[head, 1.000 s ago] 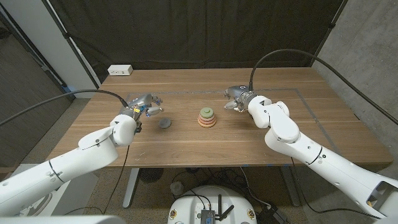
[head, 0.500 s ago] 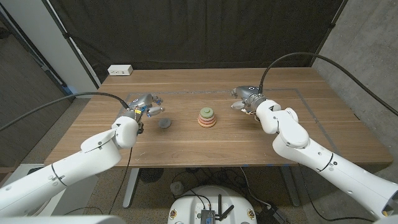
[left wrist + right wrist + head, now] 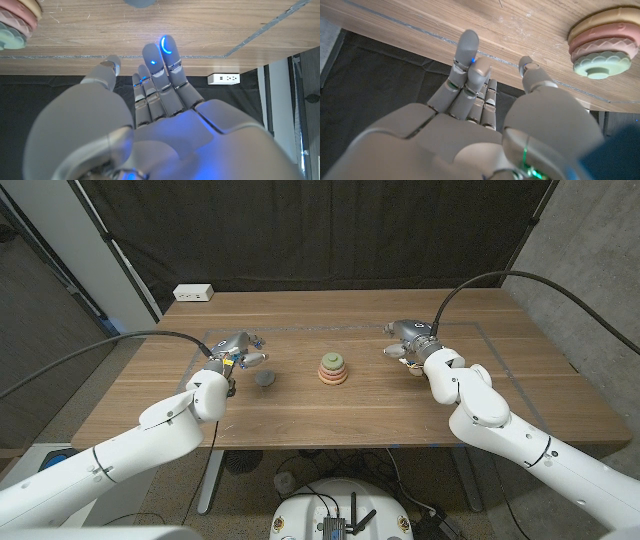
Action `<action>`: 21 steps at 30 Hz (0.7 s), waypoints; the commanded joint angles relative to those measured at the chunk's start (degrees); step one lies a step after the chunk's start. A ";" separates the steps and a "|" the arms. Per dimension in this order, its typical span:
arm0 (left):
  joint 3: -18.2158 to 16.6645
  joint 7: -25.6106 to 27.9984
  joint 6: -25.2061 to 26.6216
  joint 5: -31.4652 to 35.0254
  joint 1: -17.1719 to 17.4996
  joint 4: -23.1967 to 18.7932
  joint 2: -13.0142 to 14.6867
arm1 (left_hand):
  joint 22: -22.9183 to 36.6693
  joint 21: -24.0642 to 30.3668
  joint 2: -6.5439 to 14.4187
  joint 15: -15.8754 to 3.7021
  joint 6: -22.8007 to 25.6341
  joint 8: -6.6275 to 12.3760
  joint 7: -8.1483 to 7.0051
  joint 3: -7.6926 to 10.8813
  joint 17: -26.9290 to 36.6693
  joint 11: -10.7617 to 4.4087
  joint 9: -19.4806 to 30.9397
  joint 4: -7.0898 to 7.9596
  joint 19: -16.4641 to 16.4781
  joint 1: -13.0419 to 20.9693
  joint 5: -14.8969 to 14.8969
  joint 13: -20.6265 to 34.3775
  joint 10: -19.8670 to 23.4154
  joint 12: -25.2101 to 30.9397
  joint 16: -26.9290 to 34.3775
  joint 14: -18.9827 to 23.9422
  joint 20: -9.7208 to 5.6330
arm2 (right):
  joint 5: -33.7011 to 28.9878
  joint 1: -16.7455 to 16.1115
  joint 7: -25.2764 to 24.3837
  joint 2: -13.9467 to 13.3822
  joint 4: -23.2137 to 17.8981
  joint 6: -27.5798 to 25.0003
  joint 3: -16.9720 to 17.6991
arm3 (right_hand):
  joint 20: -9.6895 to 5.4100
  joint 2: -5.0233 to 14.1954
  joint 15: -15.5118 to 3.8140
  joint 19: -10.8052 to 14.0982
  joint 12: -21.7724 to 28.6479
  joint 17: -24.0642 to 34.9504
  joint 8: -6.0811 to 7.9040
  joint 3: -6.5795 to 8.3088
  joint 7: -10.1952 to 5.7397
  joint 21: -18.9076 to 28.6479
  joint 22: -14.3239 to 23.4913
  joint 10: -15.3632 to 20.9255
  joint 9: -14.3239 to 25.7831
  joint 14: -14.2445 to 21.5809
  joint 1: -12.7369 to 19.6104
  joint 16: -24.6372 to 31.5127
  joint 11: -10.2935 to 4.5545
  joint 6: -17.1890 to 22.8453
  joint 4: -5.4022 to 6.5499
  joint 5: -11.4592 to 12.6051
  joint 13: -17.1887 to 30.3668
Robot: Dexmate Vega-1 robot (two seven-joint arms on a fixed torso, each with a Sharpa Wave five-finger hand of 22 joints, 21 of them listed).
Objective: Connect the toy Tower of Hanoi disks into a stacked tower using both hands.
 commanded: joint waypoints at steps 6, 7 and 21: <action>1.97 -0.40 -0.02 2.52 -1.92 0.96 -0.90 | 0.26 0.25 -0.70 -4.92 0.55 -0.03 -0.21 0.20 0.09 0.06 0.15 0.03 0.63 -0.11 0.15 0.02 0.31 -0.24 0.56 0.85 -8.14 | 3.48 -3.56 -7.69 -3.34 -0.04 -1.18 1.27 | -1.97 0.34 -0.07 -0.15 0.36 0.36 0.17 0.46 -0.26 0.07 0.11 -0.39 0.26 -0.32 0.14 0.20 -0.38 -0.19 0.11 0.65 0.40; 2.01 -0.47 0.02 2.60 -1.98 0.94 -0.90 | 0.26 0.25 -0.70 -4.92 0.50 -0.05 -0.14 0.20 0.09 0.13 0.15 0.03 0.62 -0.11 0.15 0.01 0.24 -0.27 0.56 0.86 -8.14 | 3.91 -3.70 -8.23 -3.43 0.14 -0.92 1.40 | -1.96 0.29 -0.06 -0.20 0.24 0.44 0.22 0.47 -0.41 0.05 0.12 -0.72 0.26 -0.35 0.12 0.27 -0.28 0.00 0.10 0.67 0.46; 3.08 -3.21 -0.08 3.19 -3.44 1.14 -0.10 | 0.15 0.08 -0.73 -4.92 0.34 -0.14 -0.33 0.32 -0.01 0.09 0.11 -0.03 0.39 0.03 0.20 -0.23 -0.29 -0.57 0.46 0.66 -8.15 | 7.43 -4.87 -12.83 -4.26 1.59 -0.28 1.60 | -1.96 -0.08 -0.10 -1.05 -0.31 -0.51 0.07 0.57 -0.62 -0.36 0.05 -3.00 0.20 -2.17 0.25 -0.86 -0.08 0.35 -0.10 0.82 1.00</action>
